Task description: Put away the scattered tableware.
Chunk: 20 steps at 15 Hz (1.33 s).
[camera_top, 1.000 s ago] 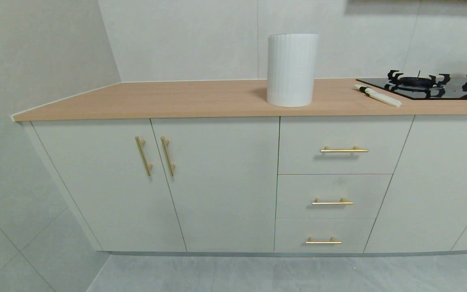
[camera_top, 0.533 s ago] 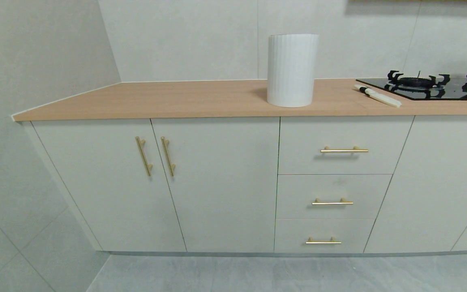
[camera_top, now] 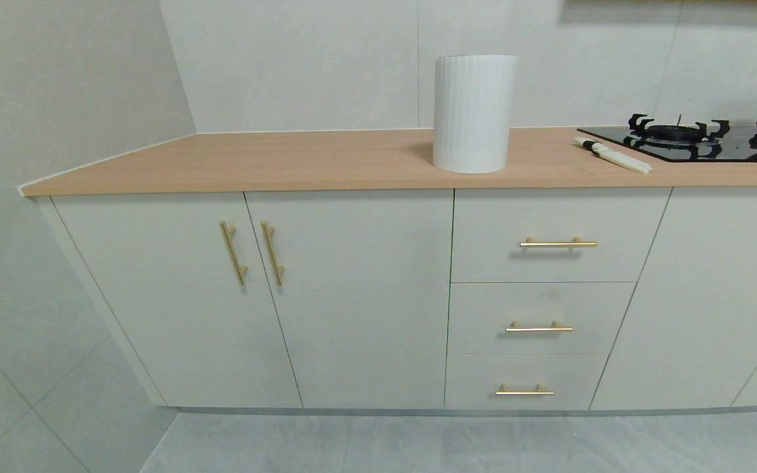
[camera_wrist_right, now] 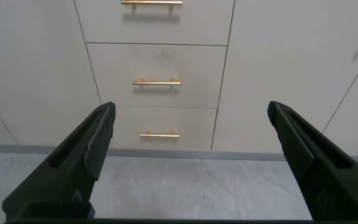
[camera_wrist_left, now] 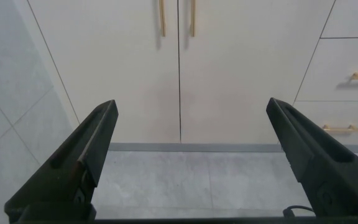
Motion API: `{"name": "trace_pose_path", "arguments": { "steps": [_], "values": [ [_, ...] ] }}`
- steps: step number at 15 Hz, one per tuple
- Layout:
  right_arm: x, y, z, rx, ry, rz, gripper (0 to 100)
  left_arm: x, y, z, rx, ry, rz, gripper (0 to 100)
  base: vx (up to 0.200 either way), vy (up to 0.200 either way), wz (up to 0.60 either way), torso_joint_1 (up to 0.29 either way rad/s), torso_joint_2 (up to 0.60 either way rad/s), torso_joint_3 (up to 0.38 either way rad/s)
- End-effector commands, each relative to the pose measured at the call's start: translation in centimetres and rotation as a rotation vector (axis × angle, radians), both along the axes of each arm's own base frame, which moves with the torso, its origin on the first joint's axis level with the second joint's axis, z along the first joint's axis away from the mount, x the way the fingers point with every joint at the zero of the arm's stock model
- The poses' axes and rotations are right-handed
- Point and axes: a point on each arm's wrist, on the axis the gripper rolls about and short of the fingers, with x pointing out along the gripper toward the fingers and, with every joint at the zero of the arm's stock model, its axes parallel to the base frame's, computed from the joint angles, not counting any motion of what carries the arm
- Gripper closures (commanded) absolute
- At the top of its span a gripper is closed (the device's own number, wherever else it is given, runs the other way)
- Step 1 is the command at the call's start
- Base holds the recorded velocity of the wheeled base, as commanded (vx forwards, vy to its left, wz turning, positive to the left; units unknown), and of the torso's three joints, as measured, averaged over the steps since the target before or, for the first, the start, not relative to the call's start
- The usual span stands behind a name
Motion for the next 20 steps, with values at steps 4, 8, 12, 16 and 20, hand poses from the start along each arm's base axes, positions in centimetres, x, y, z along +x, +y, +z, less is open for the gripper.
{"name": "trace_pose_path", "arguments": {
  "steps": [4,8,12,16,20],
  "values": [
    [0.04,0.0,-0.09,0.001,0.01,0.0,0,0.01,0.0,0.0,0.001,0.002,-0.001,0,0.0,0.0,0.0,0.0,0.0,0.0],
    [0.04,-0.01,-0.09,0.029,0.01,-0.005,0,0.01,0.0,0.0,0.003,0.002,-0.001,0,0.0,0.0,0.0,0.0,0.0,0.0],
    [0.03,0.0,-0.1,0.03,0.008,-0.002,0,0.01,0.0,0.0,0.003,0.002,-0.001,0,0.0,0.0,0.0,0.0,0.0,0.0],
    [0.03,0.0,-0.1,0.03,0.008,-0.002,0,0.01,0.0,0.0,0.001,0.002,-0.001,0,0.15,0.0,0.0,-0.001,0.0,0.004],
    [0.03,0.0,-0.1,0.03,0.008,-0.002,0,0.01,0.0,0.0,0.001,0.002,-0.001,0,0.2,0.0,0.0,0.001,0.0,0.0]
  ]
}}
